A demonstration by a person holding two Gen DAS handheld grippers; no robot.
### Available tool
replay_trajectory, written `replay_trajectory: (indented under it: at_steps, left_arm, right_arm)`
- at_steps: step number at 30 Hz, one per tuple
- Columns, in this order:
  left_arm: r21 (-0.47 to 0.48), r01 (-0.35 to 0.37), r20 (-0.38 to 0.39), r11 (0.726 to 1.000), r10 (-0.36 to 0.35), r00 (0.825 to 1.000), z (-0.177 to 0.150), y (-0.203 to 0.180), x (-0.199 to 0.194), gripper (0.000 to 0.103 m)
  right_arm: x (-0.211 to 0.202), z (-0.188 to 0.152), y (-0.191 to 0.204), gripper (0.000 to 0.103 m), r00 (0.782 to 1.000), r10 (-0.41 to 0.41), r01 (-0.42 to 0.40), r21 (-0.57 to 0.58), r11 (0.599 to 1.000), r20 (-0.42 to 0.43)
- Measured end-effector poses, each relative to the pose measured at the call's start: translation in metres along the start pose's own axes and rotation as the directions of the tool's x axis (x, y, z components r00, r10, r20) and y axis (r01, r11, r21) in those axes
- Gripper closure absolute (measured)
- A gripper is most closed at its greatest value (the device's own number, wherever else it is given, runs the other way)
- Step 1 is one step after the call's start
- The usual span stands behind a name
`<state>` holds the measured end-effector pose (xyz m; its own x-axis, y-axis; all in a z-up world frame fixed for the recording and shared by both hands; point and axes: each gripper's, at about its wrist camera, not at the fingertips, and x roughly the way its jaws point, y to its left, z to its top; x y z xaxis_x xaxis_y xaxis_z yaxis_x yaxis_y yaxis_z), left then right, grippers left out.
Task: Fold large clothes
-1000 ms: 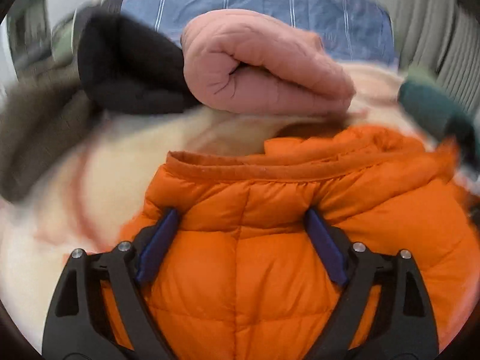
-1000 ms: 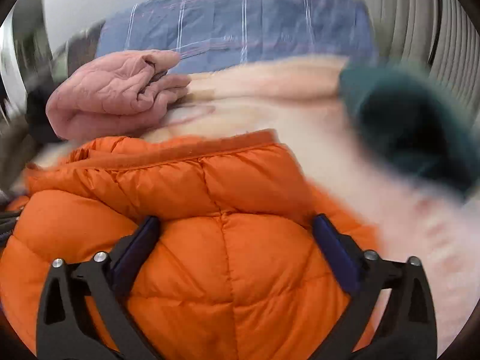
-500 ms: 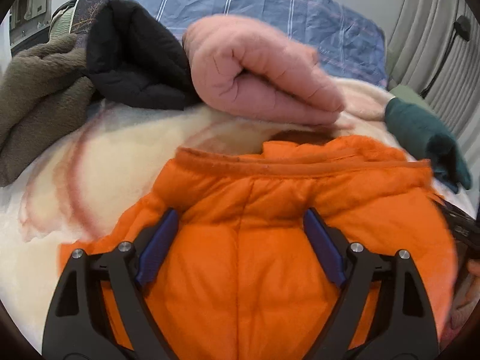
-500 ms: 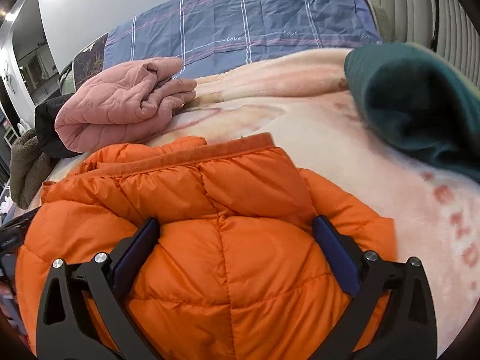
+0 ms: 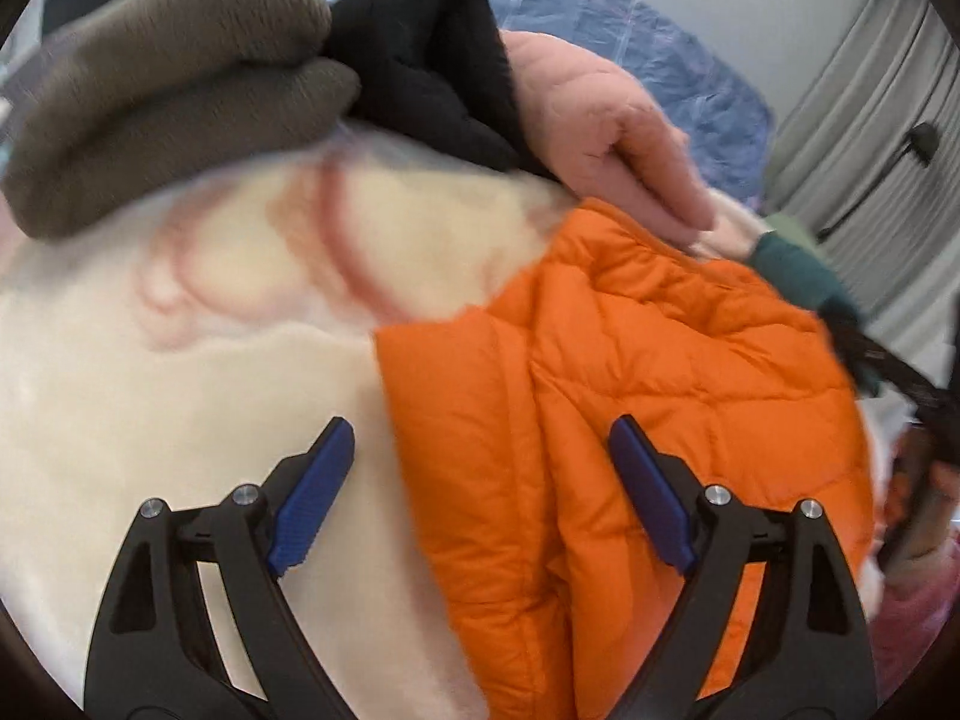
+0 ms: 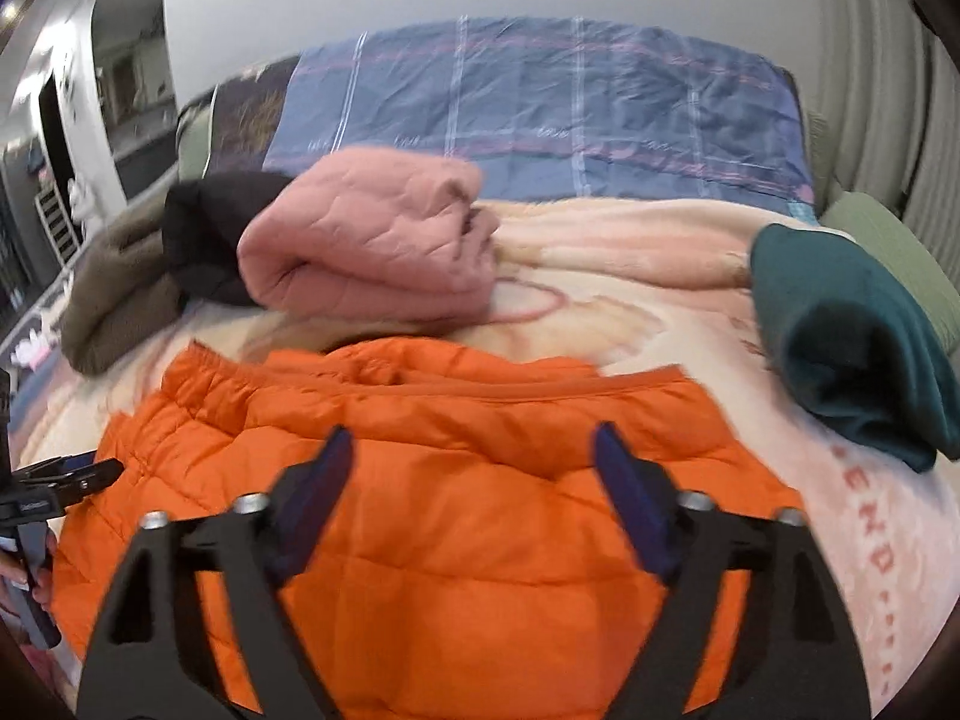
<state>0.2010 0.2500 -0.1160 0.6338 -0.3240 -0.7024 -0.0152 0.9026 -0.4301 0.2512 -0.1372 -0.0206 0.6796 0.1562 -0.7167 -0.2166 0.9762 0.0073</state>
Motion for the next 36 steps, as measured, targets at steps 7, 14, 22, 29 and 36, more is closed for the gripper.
replay_trajectory:
  at_steps: [7,14,22,29,36]
  left_arm:
    - [-0.017,0.156,0.01,0.988,-0.156,0.988,-0.009,0.004,0.01,0.016]
    - [0.009,0.272,-0.008,0.962,-0.272,0.962,-0.015,-0.003,0.014,0.02]
    - [-0.047,0.387,-0.032,0.921,-0.388,0.921,-0.013,-0.01,0.015,0.063]
    - [0.09,0.403,0.0,0.911,-0.405,0.914,0.016,-0.06,-0.027,0.078]
    - [0.263,0.352,-0.051,0.898,-0.351,0.935,0.042,-0.146,-0.053,0.08]
  right_arm:
    - [0.035,0.01,0.021,0.033,0.996,0.012,-0.007,0.06,0.998,-0.085]
    - [0.079,-0.023,0.025,0.027,0.998,0.012,-0.008,0.053,0.999,-0.066]
    - [0.082,-0.029,0.022,0.027,0.998,0.044,-0.041,0.068,0.997,-0.055]
    - [0.082,-0.031,0.019,0.027,0.996,0.073,-0.069,0.084,0.994,-0.042]
    - [0.083,-0.033,0.013,0.027,0.991,0.133,-0.129,0.116,0.985,-0.027]
